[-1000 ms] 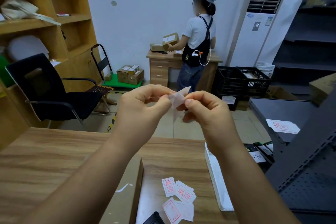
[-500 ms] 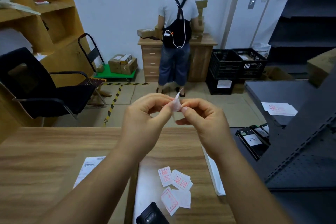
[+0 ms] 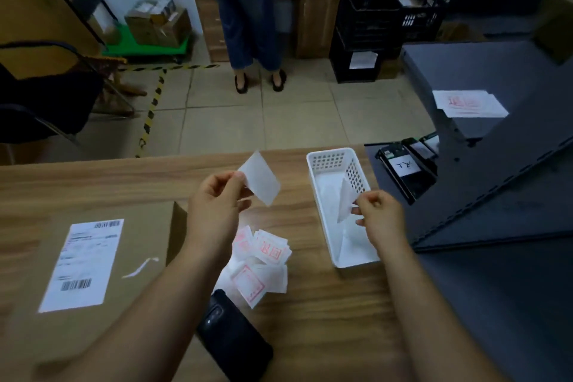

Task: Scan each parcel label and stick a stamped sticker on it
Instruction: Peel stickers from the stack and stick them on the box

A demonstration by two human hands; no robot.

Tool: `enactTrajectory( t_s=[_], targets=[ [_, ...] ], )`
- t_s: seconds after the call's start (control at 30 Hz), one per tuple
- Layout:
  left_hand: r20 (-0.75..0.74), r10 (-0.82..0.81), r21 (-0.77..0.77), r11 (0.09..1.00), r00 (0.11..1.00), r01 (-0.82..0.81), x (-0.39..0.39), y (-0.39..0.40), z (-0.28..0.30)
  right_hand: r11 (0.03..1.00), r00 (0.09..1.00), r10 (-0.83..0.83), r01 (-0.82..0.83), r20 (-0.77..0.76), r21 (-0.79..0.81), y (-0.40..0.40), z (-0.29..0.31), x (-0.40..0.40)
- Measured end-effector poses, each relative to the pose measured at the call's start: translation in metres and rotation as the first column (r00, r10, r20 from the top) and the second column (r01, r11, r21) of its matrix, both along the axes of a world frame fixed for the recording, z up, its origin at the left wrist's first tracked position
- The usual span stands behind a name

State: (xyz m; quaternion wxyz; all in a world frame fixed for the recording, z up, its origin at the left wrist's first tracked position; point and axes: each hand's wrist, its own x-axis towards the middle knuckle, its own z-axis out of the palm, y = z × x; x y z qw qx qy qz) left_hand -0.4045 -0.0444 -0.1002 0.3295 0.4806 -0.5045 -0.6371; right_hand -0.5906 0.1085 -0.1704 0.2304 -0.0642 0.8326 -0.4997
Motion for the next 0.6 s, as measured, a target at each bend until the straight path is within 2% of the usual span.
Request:
enactTrajectory(
  t_s=[0.07, 0.17, 0.33, 0.5, 0.6],
  targets=[
    [0.038, -0.008, -0.018, 1.000, 0.999, 0.009, 0.005, -0.001, -0.007, 0.964, 0.974, 0.191, -0.163, -0.122, 0.208, -0.003, -0.010, -0.006],
    [0.064, -0.023, -0.050, 0.998, 0.998, 0.026, 0.019, -0.004, -0.011, 0.878, 0.910, 0.364, -0.262, -0.201, 0.402, -0.010, -0.020, -0.014],
    [0.052, 0.032, -0.089, 0.996, 0.998, -0.028, 0.051, -0.015, -0.007, 0.902, 0.892, 0.301, -0.153, -0.337, 0.403, -0.033, -0.008, -0.005],
    [0.043, 0.092, -0.129, 0.988, 0.995, -0.086, 0.098, -0.036, -0.001, 0.740, 0.909, 0.376, -0.178, -0.180, 0.648, -0.048, -0.013, 0.002],
    [0.022, 0.117, -0.113, 0.987, 0.993, -0.113, 0.125, -0.048, -0.001, 0.712, 0.916, 0.347, -0.118, -0.201, 0.692, -0.048, -0.016, 0.006]
  ],
)
